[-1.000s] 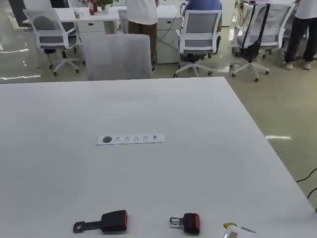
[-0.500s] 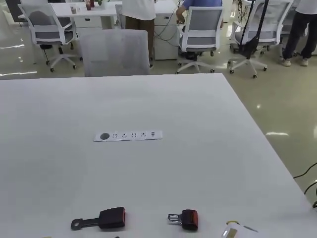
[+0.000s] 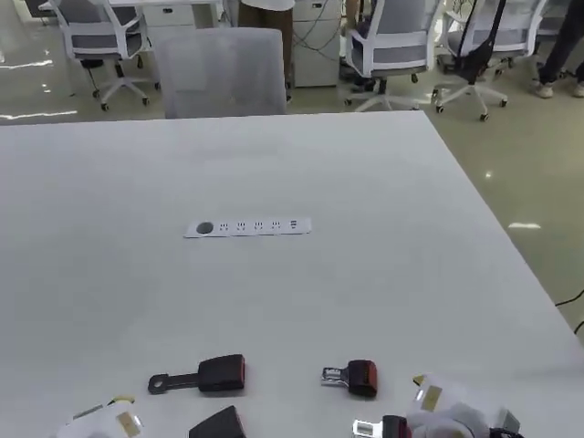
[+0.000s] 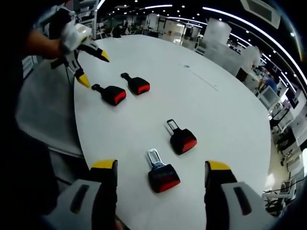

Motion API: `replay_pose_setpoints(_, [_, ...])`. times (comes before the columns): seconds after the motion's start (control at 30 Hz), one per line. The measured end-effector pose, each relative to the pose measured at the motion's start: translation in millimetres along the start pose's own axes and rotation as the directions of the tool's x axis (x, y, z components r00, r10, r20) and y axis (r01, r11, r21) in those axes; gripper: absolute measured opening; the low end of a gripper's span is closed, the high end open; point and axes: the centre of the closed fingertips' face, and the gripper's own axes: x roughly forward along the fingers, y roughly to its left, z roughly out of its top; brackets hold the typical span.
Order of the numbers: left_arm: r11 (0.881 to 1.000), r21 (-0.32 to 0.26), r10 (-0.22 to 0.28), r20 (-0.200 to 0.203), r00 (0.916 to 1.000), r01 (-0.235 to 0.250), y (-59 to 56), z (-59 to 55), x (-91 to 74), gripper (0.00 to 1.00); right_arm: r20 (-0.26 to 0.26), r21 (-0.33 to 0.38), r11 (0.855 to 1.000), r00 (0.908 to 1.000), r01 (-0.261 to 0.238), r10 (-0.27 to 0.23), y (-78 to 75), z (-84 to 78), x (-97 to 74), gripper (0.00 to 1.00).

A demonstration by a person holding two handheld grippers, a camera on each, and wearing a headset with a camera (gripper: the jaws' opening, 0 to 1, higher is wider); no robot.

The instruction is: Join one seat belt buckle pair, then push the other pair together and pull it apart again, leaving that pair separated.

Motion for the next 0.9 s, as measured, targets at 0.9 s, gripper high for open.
replay_pose_setpoints(0.9, [0.961, 0.076, -0.263, -0.04, 0.964, 0.265, -41.1, 18.2, 48.4, 0.39, -0.163, -0.053, 0.984, 0.9734, -0.171, 0.161, -1.2, -50.1, 35.2, 0.42])
